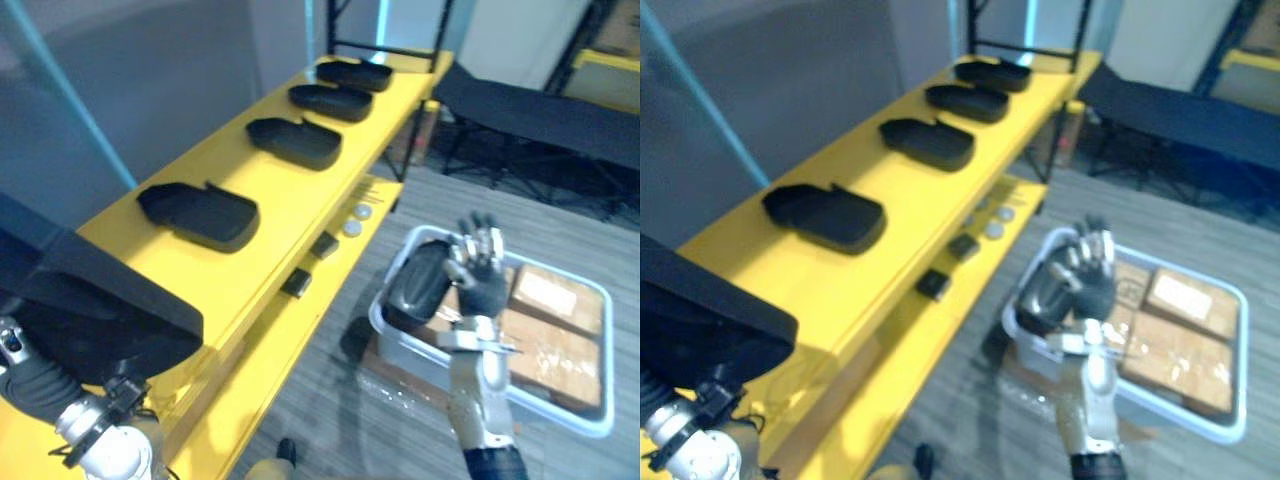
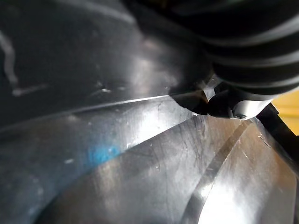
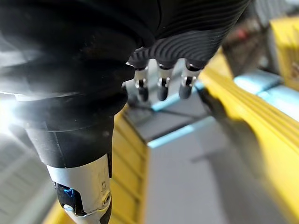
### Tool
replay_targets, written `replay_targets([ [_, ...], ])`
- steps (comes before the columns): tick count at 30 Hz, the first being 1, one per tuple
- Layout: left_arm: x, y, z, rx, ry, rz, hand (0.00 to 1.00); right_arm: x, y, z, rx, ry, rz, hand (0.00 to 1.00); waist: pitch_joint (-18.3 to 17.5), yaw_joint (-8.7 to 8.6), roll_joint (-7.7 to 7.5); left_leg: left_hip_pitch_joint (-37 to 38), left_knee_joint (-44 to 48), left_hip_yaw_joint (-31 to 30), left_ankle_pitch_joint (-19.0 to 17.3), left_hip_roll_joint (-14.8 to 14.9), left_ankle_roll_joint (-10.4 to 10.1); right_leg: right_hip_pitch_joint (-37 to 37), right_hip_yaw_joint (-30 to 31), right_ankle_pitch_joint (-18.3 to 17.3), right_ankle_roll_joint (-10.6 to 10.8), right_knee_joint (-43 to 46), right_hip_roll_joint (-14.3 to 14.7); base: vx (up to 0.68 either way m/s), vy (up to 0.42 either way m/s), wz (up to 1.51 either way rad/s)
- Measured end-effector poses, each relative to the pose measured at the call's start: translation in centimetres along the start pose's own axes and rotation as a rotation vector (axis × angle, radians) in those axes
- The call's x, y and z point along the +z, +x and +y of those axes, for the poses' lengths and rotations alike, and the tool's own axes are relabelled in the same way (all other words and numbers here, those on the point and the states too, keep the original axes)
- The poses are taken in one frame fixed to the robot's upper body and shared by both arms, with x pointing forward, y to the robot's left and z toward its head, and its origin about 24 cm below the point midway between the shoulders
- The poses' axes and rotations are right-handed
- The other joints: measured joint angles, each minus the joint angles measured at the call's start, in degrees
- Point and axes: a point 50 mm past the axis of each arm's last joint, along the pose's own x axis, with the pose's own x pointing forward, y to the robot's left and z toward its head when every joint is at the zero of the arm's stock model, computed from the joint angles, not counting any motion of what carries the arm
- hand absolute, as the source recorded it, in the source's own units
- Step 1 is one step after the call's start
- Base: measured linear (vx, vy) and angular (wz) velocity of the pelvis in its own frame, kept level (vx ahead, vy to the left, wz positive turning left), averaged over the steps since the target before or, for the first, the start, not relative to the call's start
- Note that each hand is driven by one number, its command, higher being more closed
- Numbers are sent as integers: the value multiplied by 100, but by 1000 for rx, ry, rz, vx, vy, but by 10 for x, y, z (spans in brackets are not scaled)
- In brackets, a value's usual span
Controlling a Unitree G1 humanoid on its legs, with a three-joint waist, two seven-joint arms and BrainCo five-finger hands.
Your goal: Walk over and take plastic housings, then place them on the shelf
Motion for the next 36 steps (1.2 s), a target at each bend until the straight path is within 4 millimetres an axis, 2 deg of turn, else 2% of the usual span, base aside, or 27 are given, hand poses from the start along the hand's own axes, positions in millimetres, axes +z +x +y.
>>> replay_targets([
  [3,2,2,3,-9,9,-12,100,0,-1,-5,-14,-9,12,0,115,-28,-97,-55,176,13,-111,-25,30,-2,-7,-116,-59,63,-43,-1,5,-4],
  [6,1,3,1,-33,-33,6,100,-2,-15,-21,-75,-34,41,0,162,-148,-148,-313,341,13,-167,-44,74,-10,-233,-185,-42,151,-68,-27,-7,33],
  [8,-1,4,-1,-46,-71,21,100,-2,-25,-32,-112,-52,59,0,227,-262,-150,-527,620,636,-302,115,208,38,-449,-177,-11,153,-81,-16,9,63],
  [9,-5,3,-2,-64,-80,42,100,-1,-32,-40,-135,-71,74,0,257,-347,-116,-603,817,899,-221,199,154,105,-587,-188,18,194,-98,25,56,67],
  [11,-9,0,-5,-78,-105,76,100,-2,-39,-45,-146,-92,91,0,264,-321,-107,-598,894,900,-211,175,144,103,-544,-222,-16,328,-156,25,76,34],
  [13,-14,-2,-6,-83,-105,99,100,-3,-39,-41,-104,-94,96,0,272,-289,-110,-604,932,939,-230,177,169,48,-358,-295,-131,441,-182,-1,51,1],
  [15,-15,-3,-8,-90,-110,103,100,-3,-39,-41,-91,-93,98,0,273,-295,-113,-609,942,947,-239,164,175,2,-229,-387,-130,518,-208,-25,7,1],
  [18,-13,-5,-24,-169,-170,85,100,-5,-50,-47,-113,-105,123,0,366,-386,-105,-783,1141,803,-350,85,245,-69,216,-759,-72,803,-245,-94,13,35],
  [19,-11,-4,-35,-239,-200,72,100,-8,-62,-50,-135,-123,158,0,369,-512,-129,-808,1125,580,-312,-36,241,-139,956,-1137,-104,958,-80,-101,-40,74],
  [20,-11,-4,-39,-268,-212,67,100,-8,-67,-52,-144,-128,170,0,369,-577,-130,-812,1108,501,-280,-81,253,-187,1151,-1260,-148,1030,-20,-103,-64,83],
  [21,-10,-3,-44,-304,-227,55,100,-9,-71,-54,-153,-137,181,0,364,-645,-127,-839,1109,470,-254,-104,246,-237,1205,-1320,-167,1125,-20,-79,-68,36],
  [22,-7,-2,-49,-332,-246,29,100,-7,-72,-55,-153,-156,174,0,335,-648,-64,-964,1205,473,-228,-75,203,-304,1213,-1220,-80,1136,4,-4,-22,19],
  [24,-1,1,-59,-372,-283,-12,100,-1,-66,-56,-137,-194,131,0,359,-640,82,-1242,1436,466,-236,24,194,-486,1278,-1037,-25,1110,101,-8,19,0],
  [25,3,4,-65,-392,-300,-43,100,7,-54,-56,-112,-225,80,0,477,-643,184,-1403,1560,475,-240,100,203,-621,1338,-945,-47,1117,174,-61,46,-23],
  [29,16,15,-80,-381,-340,-142,100,38,-4,-38,3,-301,-159,0,1086,-640,318,-1616,1708,669,-261,264,238,-1016,1632,-848,-78,1179,238,-145,48,-35],
  [31,19,18,-83,-367,-358,-162,100,44,5,-33,28,-331,-203,0,1271,-634,334,-1629,1710,797,-289,316,255,-1111,1728,-840,-109,1151,238,-149,56,-33],
  [36,20,21,-82,-326,-361,-172,100,48,8,-29,75,-385,-220,0,1353,-634,348,-1786,1875,793,-324,313,303,-1228,1722,-834,-96,1205,220,-17,24,-4],
])
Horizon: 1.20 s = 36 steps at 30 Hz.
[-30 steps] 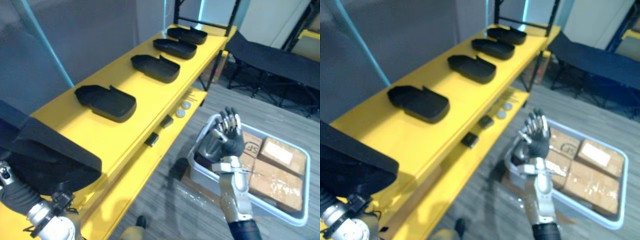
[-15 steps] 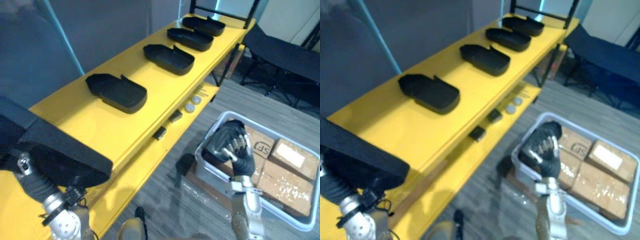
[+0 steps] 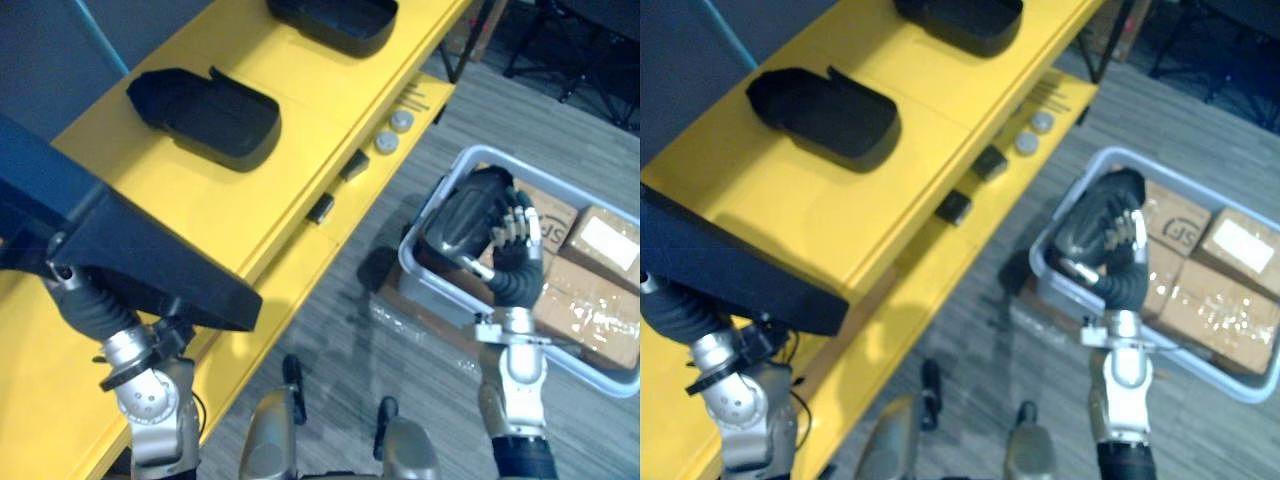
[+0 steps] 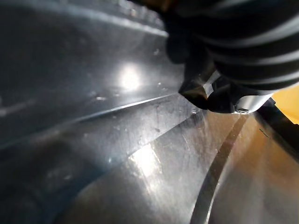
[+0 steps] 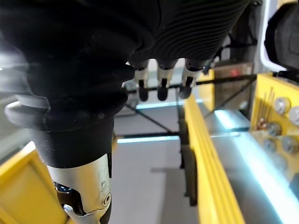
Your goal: Walk over and take plastic housings, then place them on the shelf
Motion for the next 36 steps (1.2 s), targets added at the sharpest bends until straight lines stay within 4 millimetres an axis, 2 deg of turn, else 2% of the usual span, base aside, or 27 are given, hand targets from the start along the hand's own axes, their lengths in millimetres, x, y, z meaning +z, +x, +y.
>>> replay_targets([
  [4,-2,0,2,9,19,0,100,1,0,0,18,-26,1,0,1,1,-2,-9,270,-41,-190,-12,14,103,-124,-168,34,225,-53,50,12,11],
  [8,1,3,8,2,99,-39,100,6,-1,0,28,-40,-32,0,-9,37,-35,7,727,-291,-581,-182,35,475,-467,-627,24,423,-227,62,28,43],
  [9,2,4,10,3,110,-46,100,8,0,1,30,-38,-45,0,-16,75,-66,14,794,-247,-654,-208,61,537,-515,-666,44,421,-275,167,99,38],
  [10,4,6,14,1,138,-59,100,11,0,3,29,-32,-67,0,-74,101,-173,96,872,-63,-863,-243,239,702,-645,-702,157,565,-381,240,104,37],
  [11,3,7,16,-1,180,-65,100,13,2,4,42,-29,-84,0,-106,179,-244,208,875,-26,-958,-275,142,380,-581,-673,193,1554,-603,221,80,43],
  [12,3,7,17,-4,204,-67,100,13,2,7,53,-23,-84,0,-162,182,-291,250,855,-74,-975,-359,167,165,-530,-593,98,2116,-727,185,57,55],
  [14,7,10,15,-64,300,-99,100,10,1,20,109,14,-81,0,-286,161,-475,658,603,-496,-971,-503,158,-354,-146,216,-135,3599,-918,329,34,77],
  [15,8,11,14,-79,316,-108,100,10,1,24,126,26,-84,0,-324,147,-497,764,525,-602,-972,-502,158,-413,-79,85,-188,3773,-883,407,-44,86],
  [16,8,13,12,-91,325,-117,100,12,3,33,175,44,-108,0,-392,155,-518,947,387,-843,-981,-471,154,-503,-3,-313,-255,3723,-746,325,-84,95],
  [17,7,15,9,-83,312,-115,100,16,8,42,222,65,-140,0,-440,156,-453,1069,292,-1105,-991,-387,121,-600,43,-543,-356,3269,-502,311,-91,94],
  [18,6,15,7,-79,305,-112,100,18,12,46,241,81,-158,0,-455,160,-434,1128,229,-1221,-985,-327,105,-646,54,-602,-376,2950,-385,273,-129,96],
  [19,5,18,6,-73,298,-105,100,23,19,55,285,112,-195,0,-474,177,-343,1224,165,-1448,-1013,-180,19,-761,182,-613,-409,2284,-144,237,-157,95],
  [21,2,19,4,-64,294,-92,100,31,25,68,349,164,-242,0,-515,189,-246,1295,190,-1789,-1103,15,-139,-915,506,-494,-336,1488,85,228,-199,101],
  [22,0,18,5,-56,298,-71,100,32,25,77,397,199,-243,0,-560,194,-275,1305,301,-1953,-1189,65,-286,-871,766,-185,-336,953,172,238,-286,129],
  [23,-2,16,4,-60,296,-54,100,31,22,85,429,218,-226,0,-646,190,-409,1288,368,-2198,-1360,31,-530,-758,1004,303,-303,707,150,270,-450,141],
  [24,-3,14,4,-71,296,-44,100,29,20,89,439,229,-207,0,-722,204,-535,1291,373,-2311,-1436,-18,-650,-689,1049,507,-281,701,97,228,-453,139],
  [25,-7,7,5,-65,292,-3,100,25,17,92,462,228,-176,0,-784,226,-534,1322,412,-2545,-1519,48,-782,-566,811,277,47,792,95,229,-487,123],
  [26,-12,-7,10,-53,288,77,100,21,14,92,483,204,-135,0,-921,285,-304,1240,392,-2467,-1473,360,-851,-418,454,167,-142,721,301,253,-414,119],
  [28,-16,-21,16,-47,292,159,100,19,13,90,504,169,-118,0,-1011,334,-152,1258,92,-2324,-1109,571,-945,-328,110,62,-313,725,404,228,-334,91],
  [29,-17,-25,17,-42,290,174,100,20,13,90,508,158,-119,0,-1039,345,-106,1288,-165,-2082,-828,647,-953,-265,-58,49,-352,684,407,167,-256,78],
  [32,-17,-25,1,-104,223,163,100,27,15,88,504,95,-160,0,-1086,258,-5,1459,-595,-824,-464,803,-790,6,-457,57,-423,499,341,121,-168,61],
  [34,-17,-24,-13,-154,174,146,100,41,16,91,496,62,-227,0,-1103,237,20,1621,-794,-524,-409,787,-767,106,-516,55,-423,442,295,39,-27,23],
  [36,-17,-22,-23,-176,146,137,100,52,15,95,493,35,-295,0,-1115,224,13,1702,-816,-478,-404,709,-776,206,-531,74,-386,366,227,-10,58,4],
])
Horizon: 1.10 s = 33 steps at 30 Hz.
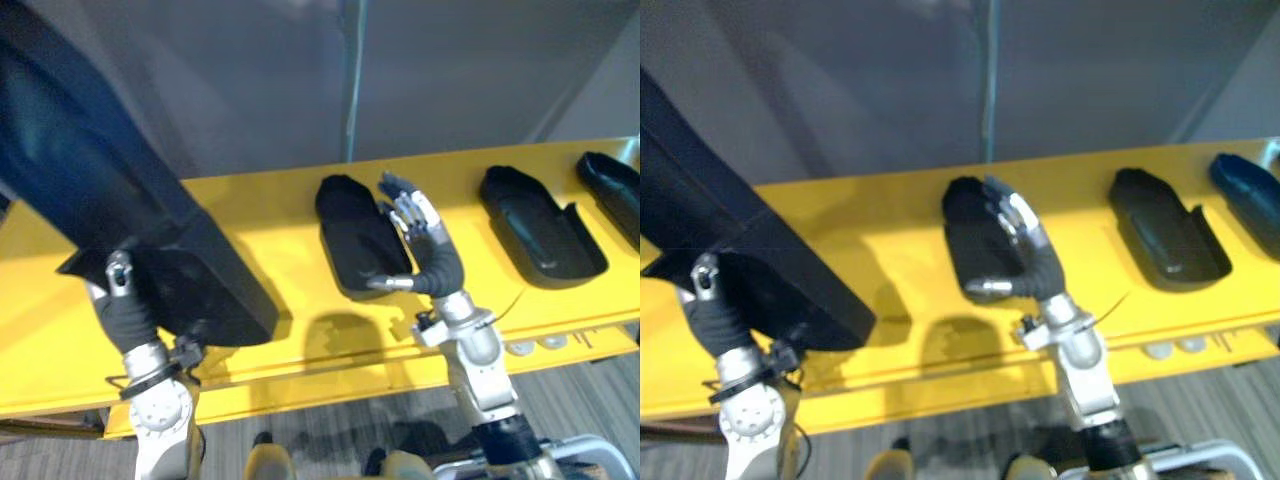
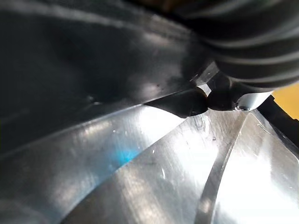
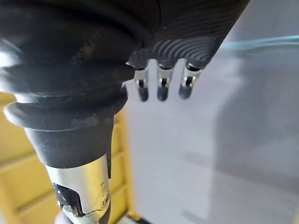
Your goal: Walk over and take plastic housings, then place them on the shelf
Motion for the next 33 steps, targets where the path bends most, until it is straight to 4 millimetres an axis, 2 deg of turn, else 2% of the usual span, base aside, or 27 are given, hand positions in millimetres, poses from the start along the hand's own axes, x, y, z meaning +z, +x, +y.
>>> replay_targets([
  [3,0,5,-4,-27,27,-1,100,12,2,4,-28,-17,-50,0,-106,-73,-113,21,-96,1,30,-181,43,109,-62,93,155,-175,-119,-25,82,14],
  [6,-4,8,3,-40,125,20,100,19,-5,-11,-127,-56,-30,0,-219,-71,-282,163,-397,30,170,-358,93,207,-65,189,280,-357,-247,-1,73,6],
  [7,-5,10,11,-30,177,29,100,19,-10,-19,-182,-78,0,0,-271,-68,-331,206,-479,111,202,-390,119,206,-34,235,302,-424,-278,16,64,-15],
  [9,-7,12,24,-7,243,51,100,18,-19,-35,-290,-121,53,0,-321,-75,-339,226,-555,198,239,-425,142,198,60,331,328,-552,-287,20,63,-22],
  [11,-8,16,38,19,336,67,100,22,-32,-57,-444,-191,94,0,-325,-109,-305,255,-595,328,241,-442,146,200,152,457,352,-727,-285,14,52,-26],
  [14,-9,17,50,49,413,97,100,30,-45,-76,-544,-250,106,0,-368,-190,-234,352,-673,507,244,-450,150,198,295,529,359,-833,-276,23,29,-29],
  [16,-13,14,65,89,478,149,100,46,-59,-91,-616,-309,89,0,-403,-293,-134,485,-770,674,243,-453,150,194,459,569,377,-895,-260,36,23,-35],
  [19,-23,11,85,141,548,233,100,58,-76,-105,-685,-373,112,0,-456,-435,-29,598,-862,861,241,-436,150,185,613,621,366,-979,-218,18,14,-35],
  [20,-28,11,98,157,592,281,100,63,-88,-111,-731,-393,133,0,-478,-520,6,621,-908,954,240,-414,148,178,712,653,355,-1026,-178,4,3,-29],
  [24,-44,5,121,187,668,399,100,69,-107,-118,-793,-396,175,0,-490,-648,70,704,-956,1125,227,-409,157,131,857,665,363,-1041,-158,0,6,-25],
  [26,-61,4,139,179,724,527,100,69,-112,-120,-798,-383,188,0,-462,-713,138,688,-959,1256,226,-417,159,14,993,708,377,-1040,-154,-22,19,-31],
  [28,-82,4,151,182,756,660,100,68,-114,-121,-790,-385,203,0,-417,-774,204,679,-962,1308,228,-431,162,-30,1050,725,391,-1050,-158,-24,12,-17],
  [33,-108,5,177,178,811,892,100,62,-117,-126,-791,-386,252,0,-343,-867,278,678,-971,1444,228,-427,162,-161,1198,776,391,-1045,-131,11,6,-14],
])
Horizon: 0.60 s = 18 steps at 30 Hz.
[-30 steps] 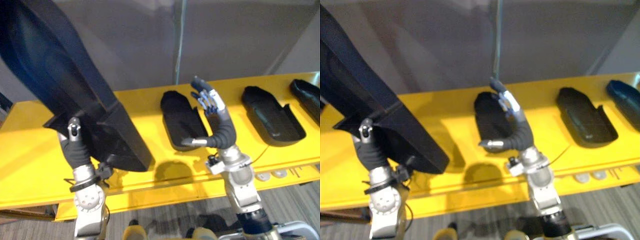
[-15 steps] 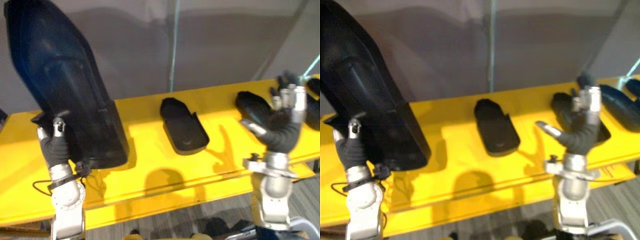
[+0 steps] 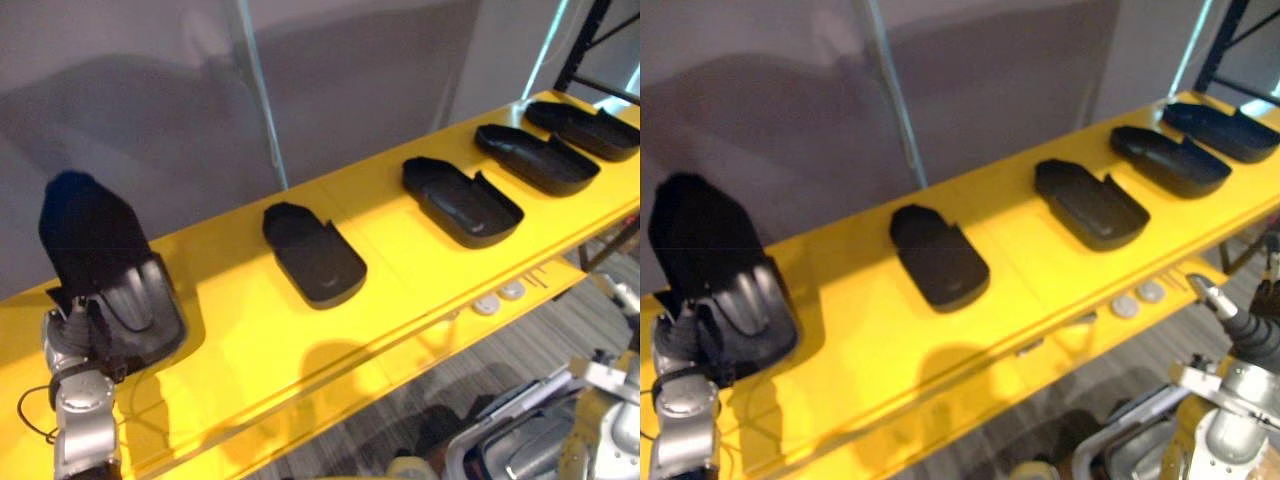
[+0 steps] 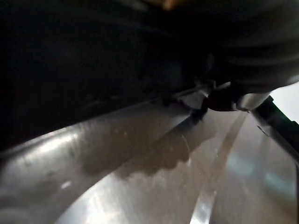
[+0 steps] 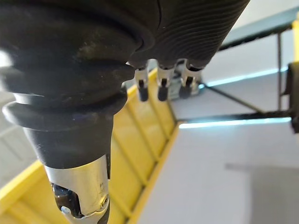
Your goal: Walk over and take plastic housings, then place them on the shelf
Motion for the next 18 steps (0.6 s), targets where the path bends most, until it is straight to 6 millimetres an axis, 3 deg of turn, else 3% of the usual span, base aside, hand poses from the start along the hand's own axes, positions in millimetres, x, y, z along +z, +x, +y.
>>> replay_targets([
  [5,-2,19,8,-113,93,103,100,1,5,0,57,2,5,0,23,-75,30,23,-58,73,1,6,0,-45,99,11,0,-21,38,36,4,-9],
  [18,-3,22,-6,-311,178,145,100,-3,9,10,146,47,64,0,371,-163,244,121,-43,109,-13,7,20,73,128,42,15,-94,47,1,-1,-1],
])
